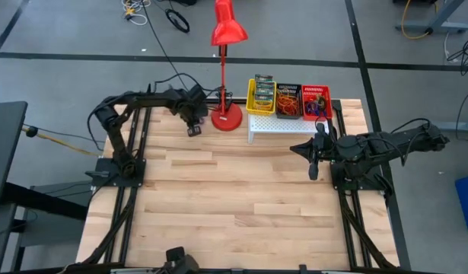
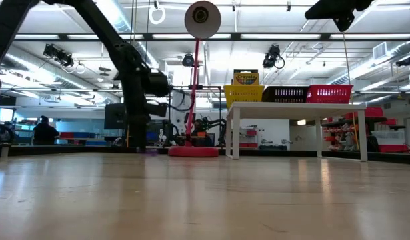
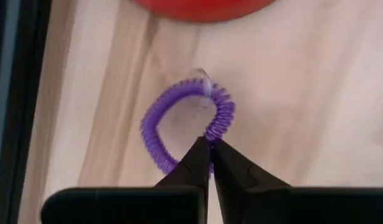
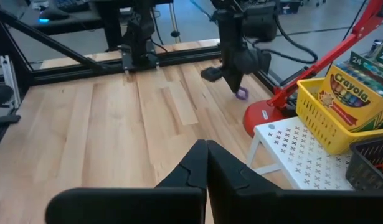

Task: Pick & Place Office Desk Supplies
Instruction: Put the purple spring keychain into the red bin on the shelf, then return to Home Position

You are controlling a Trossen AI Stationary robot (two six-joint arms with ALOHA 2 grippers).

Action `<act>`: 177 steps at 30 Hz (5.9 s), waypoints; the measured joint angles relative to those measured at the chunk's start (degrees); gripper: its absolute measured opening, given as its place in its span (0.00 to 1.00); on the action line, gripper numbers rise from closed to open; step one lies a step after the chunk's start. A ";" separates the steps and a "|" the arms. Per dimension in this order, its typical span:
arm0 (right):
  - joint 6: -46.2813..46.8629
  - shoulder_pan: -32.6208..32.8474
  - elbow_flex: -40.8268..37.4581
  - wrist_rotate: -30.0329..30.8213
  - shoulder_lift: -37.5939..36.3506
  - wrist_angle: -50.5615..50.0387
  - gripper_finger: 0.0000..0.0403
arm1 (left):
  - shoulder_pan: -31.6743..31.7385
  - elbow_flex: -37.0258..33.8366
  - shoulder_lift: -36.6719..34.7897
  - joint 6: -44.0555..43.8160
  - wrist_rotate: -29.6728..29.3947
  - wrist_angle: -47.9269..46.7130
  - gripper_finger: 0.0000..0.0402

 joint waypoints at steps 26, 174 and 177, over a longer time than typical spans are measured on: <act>-0.73 10.69 -17.61 9.50 24.90 31.43 0.17 | -34.31 -23.11 -9.94 -51.76 29.33 63.01 0.03; -13.43 -28.39 -41.70 -26.07 -41.31 30.77 0.00 | -24.67 -60.37 -100.79 -30.52 6.40 40.97 0.02; -12.08 -25.99 -44.06 -21.81 -40.84 28.50 0.00 | -24.64 -60.37 -100.57 -30.78 5.92 41.25 0.02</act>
